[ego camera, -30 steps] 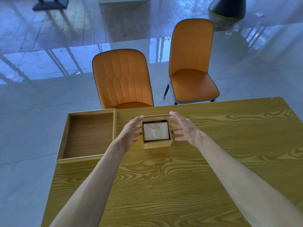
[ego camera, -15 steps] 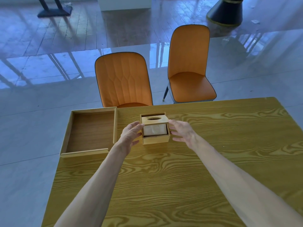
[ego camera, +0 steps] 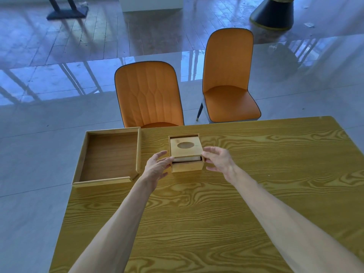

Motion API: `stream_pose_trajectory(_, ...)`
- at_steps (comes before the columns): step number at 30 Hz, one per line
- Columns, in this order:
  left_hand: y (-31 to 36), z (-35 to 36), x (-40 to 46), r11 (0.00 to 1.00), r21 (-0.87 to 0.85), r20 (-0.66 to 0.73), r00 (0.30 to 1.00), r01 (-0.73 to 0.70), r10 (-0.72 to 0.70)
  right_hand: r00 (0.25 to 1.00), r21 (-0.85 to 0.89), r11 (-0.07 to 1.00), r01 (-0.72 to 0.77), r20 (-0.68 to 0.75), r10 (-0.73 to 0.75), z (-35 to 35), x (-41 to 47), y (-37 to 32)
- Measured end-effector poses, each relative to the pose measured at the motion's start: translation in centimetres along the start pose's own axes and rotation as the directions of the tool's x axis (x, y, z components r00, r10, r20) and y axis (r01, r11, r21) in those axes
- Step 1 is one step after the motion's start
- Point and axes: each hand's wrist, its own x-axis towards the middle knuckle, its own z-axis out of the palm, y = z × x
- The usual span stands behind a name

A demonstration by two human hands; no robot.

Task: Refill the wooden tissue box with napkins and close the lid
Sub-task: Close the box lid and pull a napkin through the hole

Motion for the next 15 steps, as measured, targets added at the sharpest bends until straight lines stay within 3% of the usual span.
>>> stream_pose_trajectory(15, -1.3, -0.1, 0.9, 0.99, 0.144, -0.037, 0.999, 0.004, 0.002, 0.996, -0.045, 0.998, 0.046, -0.08, -0.049, 0.5, 1.4, 2.0)
